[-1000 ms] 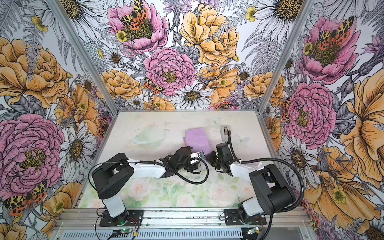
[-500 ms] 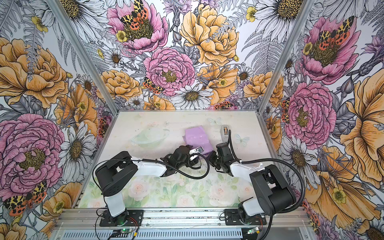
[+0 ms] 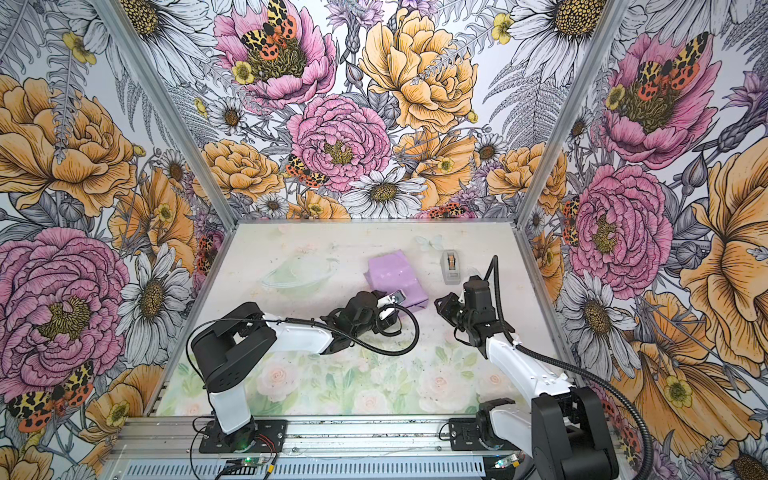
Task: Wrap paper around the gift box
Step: 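Lift the right gripper off the box and move it toward the tape dispenser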
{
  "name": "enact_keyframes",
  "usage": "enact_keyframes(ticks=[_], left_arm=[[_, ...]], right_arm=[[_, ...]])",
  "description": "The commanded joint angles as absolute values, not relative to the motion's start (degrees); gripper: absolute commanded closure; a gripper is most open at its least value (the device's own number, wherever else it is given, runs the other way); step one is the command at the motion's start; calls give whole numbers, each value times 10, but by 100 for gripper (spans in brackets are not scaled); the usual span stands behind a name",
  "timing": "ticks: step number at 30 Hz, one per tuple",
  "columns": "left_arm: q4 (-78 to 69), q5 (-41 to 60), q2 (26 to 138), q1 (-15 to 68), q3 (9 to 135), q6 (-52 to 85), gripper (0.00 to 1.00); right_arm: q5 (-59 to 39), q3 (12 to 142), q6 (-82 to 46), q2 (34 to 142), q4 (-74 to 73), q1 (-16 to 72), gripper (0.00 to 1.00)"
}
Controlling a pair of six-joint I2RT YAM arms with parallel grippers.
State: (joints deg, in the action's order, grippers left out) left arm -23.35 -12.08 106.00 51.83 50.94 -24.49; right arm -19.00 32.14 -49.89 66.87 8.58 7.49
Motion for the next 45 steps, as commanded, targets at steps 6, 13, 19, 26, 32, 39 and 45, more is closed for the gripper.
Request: enact_keyframes(ticks=[6, 13, 19, 26, 32, 39, 45], left_arm=[[-182, -108, 1085, 510, 490, -213, 33], [-181, -112, 1084, 510, 490, -216, 33], [-180, -111, 1087, 509, 495, -215, 33], [-177, -107, 1089, 509, 499, -217, 33], [-174, -106, 1088, 509, 501, -217, 33], [-173, -102, 1090, 509, 503, -217, 33], [-172, -99, 1091, 510, 504, -217, 33]], right_arm=[[-261, 479, -327, 823, 163, -17, 73], [-221, 619, -233, 933, 222, -57, 72], [-161, 706, -168, 993, 258, -55, 71], [-189, 786, -122, 1072, 308, -47, 69], [-246, 834, -117, 1123, 352, -47, 68], [-292, 854, -71, 1162, 352, -62, 68], [-322, 864, -49, 1186, 359, -79, 68]])
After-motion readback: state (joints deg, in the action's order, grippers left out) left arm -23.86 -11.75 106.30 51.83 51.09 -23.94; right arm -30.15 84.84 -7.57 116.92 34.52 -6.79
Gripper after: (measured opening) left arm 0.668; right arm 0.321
